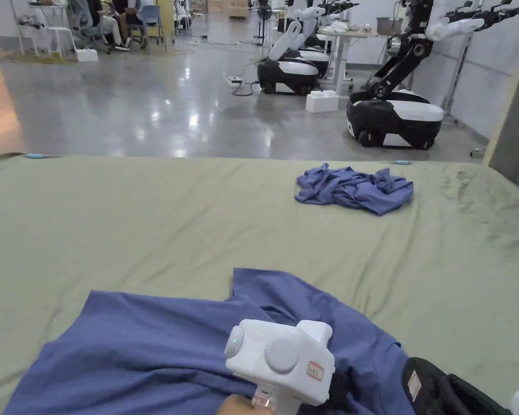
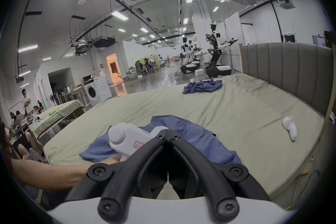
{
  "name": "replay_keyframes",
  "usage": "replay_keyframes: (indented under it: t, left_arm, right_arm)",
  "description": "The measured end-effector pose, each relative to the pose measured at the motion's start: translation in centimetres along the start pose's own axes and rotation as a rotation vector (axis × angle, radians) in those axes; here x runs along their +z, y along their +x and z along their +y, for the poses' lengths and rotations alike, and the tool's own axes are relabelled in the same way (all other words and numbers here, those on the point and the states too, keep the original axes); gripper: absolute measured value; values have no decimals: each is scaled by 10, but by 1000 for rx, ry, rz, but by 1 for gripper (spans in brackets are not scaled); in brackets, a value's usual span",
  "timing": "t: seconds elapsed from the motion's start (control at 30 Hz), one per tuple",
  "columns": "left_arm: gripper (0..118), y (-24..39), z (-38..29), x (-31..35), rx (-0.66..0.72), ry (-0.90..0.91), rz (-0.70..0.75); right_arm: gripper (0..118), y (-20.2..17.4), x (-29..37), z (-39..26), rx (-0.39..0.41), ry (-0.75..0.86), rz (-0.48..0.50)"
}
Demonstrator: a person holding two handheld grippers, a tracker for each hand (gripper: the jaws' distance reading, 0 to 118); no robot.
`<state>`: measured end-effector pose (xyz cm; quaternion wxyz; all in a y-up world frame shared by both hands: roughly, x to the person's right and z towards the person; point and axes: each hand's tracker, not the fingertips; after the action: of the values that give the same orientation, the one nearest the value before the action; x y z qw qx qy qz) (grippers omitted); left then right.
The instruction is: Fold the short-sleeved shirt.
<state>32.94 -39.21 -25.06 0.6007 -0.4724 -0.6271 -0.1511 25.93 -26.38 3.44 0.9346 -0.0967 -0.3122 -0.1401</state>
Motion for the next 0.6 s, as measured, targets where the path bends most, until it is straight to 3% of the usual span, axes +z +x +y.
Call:
replay_keyframes:
  t: [0.07, 0.13, 0.17, 0.23, 0.27, 0.37, 0.5, 0.6]
  left_arm:
    - [4, -6, 4, 12, 88, 52, -41]
    - [14, -6, 11, 18, 79, 30, -37]
    - [28, -3, 13, 27, 71, 30, -24]
    - [73, 5, 20, 75, 19, 125, -36]
    - [87, 6, 18, 109, 1, 199, -67]
    - [89, 11, -14, 228, -11, 458, -24]
    - [89, 25, -113, 363, -28, 835, 387]
    - [88, 17, -191, 409, 22, 866, 524]
  right_arm:
    - [2, 1, -2, -2, -1, -3, -1]
    - [2, 0, -2, -1, -13, 6, -4]
    - [2, -1, -3, 2, -24, 8, -3]
    - [2, -4, -1, 6, -28, 9, 10]
    - [2, -6, 2, 8, -22, 17, 5]
    - [2, -11, 13, 12, 2, 56, -3]
    - [2, -20, 29, 11, 60, 90, -25]
    - [2, -29, 40, 6, 82, 113, -25]
